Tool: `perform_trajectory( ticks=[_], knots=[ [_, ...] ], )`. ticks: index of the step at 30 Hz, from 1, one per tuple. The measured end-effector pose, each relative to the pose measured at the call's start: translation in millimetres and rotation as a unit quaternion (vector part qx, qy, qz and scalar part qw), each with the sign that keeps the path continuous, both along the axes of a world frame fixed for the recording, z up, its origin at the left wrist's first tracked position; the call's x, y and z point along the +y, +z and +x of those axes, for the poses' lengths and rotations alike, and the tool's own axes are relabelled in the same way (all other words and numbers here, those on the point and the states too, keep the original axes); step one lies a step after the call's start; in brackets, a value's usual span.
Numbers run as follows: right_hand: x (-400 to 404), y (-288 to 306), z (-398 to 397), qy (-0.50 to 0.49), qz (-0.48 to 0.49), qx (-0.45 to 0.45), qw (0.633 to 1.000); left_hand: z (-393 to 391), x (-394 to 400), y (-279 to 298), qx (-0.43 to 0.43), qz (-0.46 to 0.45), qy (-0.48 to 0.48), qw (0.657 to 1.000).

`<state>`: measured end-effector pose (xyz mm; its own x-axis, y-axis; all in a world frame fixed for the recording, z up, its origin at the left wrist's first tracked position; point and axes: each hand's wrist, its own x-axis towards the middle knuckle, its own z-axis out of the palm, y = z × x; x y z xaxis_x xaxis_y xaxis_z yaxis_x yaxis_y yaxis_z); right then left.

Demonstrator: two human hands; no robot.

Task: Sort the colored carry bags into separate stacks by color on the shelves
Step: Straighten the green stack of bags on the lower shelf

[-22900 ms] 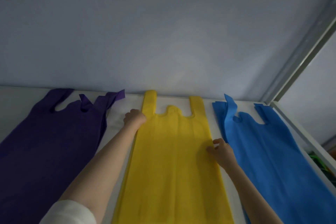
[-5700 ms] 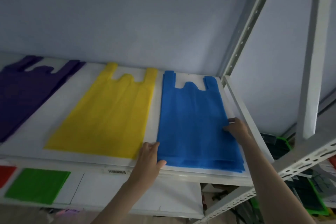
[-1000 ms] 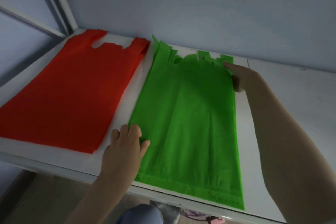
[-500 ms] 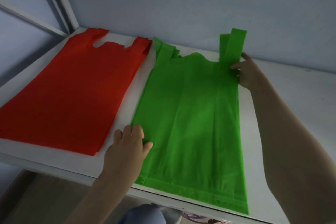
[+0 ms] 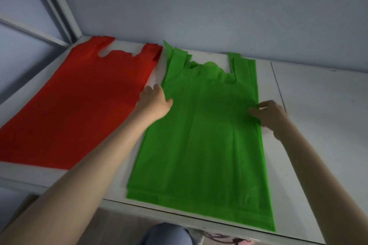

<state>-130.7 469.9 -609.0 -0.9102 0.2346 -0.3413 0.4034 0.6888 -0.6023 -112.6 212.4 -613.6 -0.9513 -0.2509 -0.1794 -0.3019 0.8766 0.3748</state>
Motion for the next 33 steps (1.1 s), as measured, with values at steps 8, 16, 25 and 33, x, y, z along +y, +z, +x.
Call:
perform_trajectory(
  ticks=[8, 16, 25, 33],
  knots=[
    [-2, -17, 55, 0.048, 0.104, 0.039, 0.993, -77, -6, -11, 0.053, 0.125, 0.086, 0.987],
    [0, -24, 56, 0.025, 0.083, 0.071, 0.994, -96, 3, -10, 0.084, 0.217, 0.092, 0.968],
    [-4, -26, 56, 0.007, 0.093, 0.091, 0.991, -99, 6, -4, 0.119, 0.173, 0.058, 0.976],
    [-6, -24, 61, 0.013, 0.104, 0.088, 0.991, -108, 9, -3, 0.066, 0.254, 0.195, 0.945]
  ],
)
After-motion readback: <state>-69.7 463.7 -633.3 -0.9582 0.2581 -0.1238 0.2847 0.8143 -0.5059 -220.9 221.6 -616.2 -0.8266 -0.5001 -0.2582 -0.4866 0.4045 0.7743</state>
